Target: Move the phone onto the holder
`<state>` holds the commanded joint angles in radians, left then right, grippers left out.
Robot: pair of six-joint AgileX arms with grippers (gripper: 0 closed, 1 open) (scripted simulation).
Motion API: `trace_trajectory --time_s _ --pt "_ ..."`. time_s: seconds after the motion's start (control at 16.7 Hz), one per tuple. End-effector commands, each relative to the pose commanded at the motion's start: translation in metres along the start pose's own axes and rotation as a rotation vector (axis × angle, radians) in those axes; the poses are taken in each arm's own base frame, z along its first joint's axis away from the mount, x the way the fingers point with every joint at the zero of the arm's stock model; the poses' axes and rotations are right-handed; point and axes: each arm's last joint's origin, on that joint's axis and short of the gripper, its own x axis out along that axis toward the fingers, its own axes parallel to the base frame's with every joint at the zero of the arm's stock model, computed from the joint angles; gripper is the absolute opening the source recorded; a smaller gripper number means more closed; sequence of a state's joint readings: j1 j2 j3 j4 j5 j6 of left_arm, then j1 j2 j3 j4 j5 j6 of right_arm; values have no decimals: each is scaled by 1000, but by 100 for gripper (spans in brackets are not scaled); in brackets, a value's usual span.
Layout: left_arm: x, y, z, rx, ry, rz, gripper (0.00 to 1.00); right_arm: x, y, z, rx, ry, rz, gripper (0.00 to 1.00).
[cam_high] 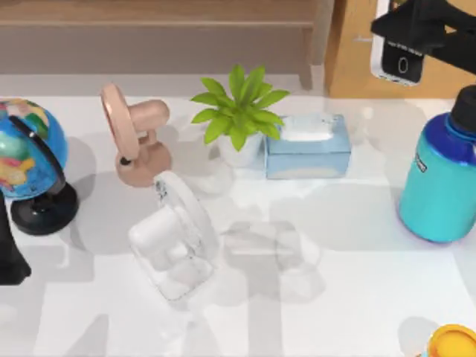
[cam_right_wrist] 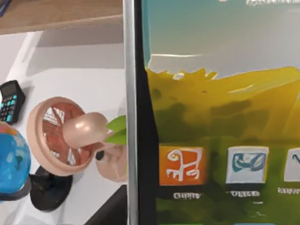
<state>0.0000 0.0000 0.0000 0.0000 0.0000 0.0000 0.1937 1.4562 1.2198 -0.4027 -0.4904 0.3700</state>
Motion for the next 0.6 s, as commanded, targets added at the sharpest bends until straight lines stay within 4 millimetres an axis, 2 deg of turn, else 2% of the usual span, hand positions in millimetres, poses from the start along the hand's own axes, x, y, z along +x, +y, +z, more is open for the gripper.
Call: trace_trajectory --time_s 0.18,0.3,0.48,0.6 --pt "0 0 0 0 0 0 100 -39 -62 9 -127 -113 8 0" --pt "0 0 0 0 0 0 100 -67 -107 3 -210 -170 -17 0" --pt "0 0 0 0 0 0 100 -111 -168 -25 -311 -238 -80 0" --pt "0 0 0 0 0 0 100 -139 -198 -51 -369 -279 -141 0"
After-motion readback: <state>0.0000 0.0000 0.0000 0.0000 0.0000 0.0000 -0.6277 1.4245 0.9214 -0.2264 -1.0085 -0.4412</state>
